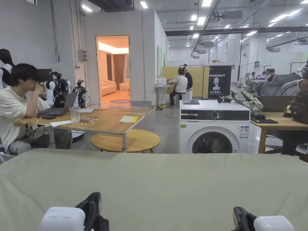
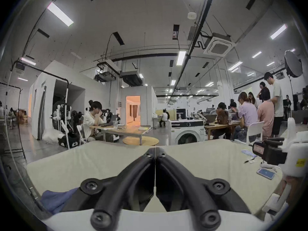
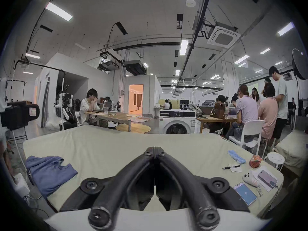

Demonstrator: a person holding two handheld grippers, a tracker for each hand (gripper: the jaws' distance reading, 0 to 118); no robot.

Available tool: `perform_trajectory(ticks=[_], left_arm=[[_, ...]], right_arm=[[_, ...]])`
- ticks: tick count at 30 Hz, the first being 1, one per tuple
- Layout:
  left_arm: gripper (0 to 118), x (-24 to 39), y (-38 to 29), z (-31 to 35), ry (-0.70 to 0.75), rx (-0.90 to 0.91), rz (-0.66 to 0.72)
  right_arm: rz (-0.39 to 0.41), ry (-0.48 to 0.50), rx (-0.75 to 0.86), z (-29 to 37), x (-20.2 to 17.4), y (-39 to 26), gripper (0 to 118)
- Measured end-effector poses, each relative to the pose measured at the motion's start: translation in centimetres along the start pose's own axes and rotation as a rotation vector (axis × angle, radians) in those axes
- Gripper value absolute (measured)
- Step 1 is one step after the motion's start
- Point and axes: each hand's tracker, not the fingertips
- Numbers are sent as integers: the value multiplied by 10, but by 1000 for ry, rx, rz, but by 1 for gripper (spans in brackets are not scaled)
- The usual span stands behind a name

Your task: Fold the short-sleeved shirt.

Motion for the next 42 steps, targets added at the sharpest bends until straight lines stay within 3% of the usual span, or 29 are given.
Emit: perform_trajectory(ticks=[9, 15, 20, 21, 22, 23, 24, 25, 31, 33, 35, 38, 39, 40, 41, 42], left_arm=[[0, -63, 4, 33, 190, -6, -38], [0, -93, 13, 63, 274, -13, -19], [0, -117, 17, 55, 255, -97, -53], [8, -129, 18, 49, 228, -147, -19], [29, -141, 18, 42, 206, -209, 17], [70, -156, 16, 34, 162, -267, 51], [99, -174, 8, 21, 105, -355, 89], [109, -189, -1, 10, 40, -469, 116], [108, -244, -99, -55, 125, -777, 73], [95, -249, -135, -74, 83, -862, 86], [76, -251, -172, -93, 48, -948, 108], [73, -245, -219, -113, 49, -1099, -8], [69, -244, -218, -111, 50, -1046, 18], [58, -246, -205, -109, 88, -1008, 85], [34, -243, -196, -106, 98, -1043, 129], [34, -243, -193, -106, 66, -1035, 113]], right_arm=[[-3, 256, -24, -28, -89, -4, 0], [-12, 350, -48, -37, -131, -5, 0], [-25, 372, -58, -43, -138, -5, 0], [-29, 375, -62, -44, -137, -6, 0], [-32, 381, -68, -45, -135, -7, 0], [-31, 384, -73, -45, -132, -9, 0], [-29, 388, -81, -45, -128, -12, 0], [-30, 399, -94, -46, -124, -14, 0], [-69, 383, -193, -47, -94, -38, 0], [-67, 360, -210, -47, -83, -42, 0], [-50, 336, -225, -46, -70, -43, 0], [-1, 266, -238, -44, -52, -41, 0], [4, 261, -239, -42, -47, -40, 0], [6, 241, -237, -41, -41, -39, 0], [-10, 210, -230, -41, -36, -38, 0], [-42, 202, -231, -42, -32, -38, 0]])
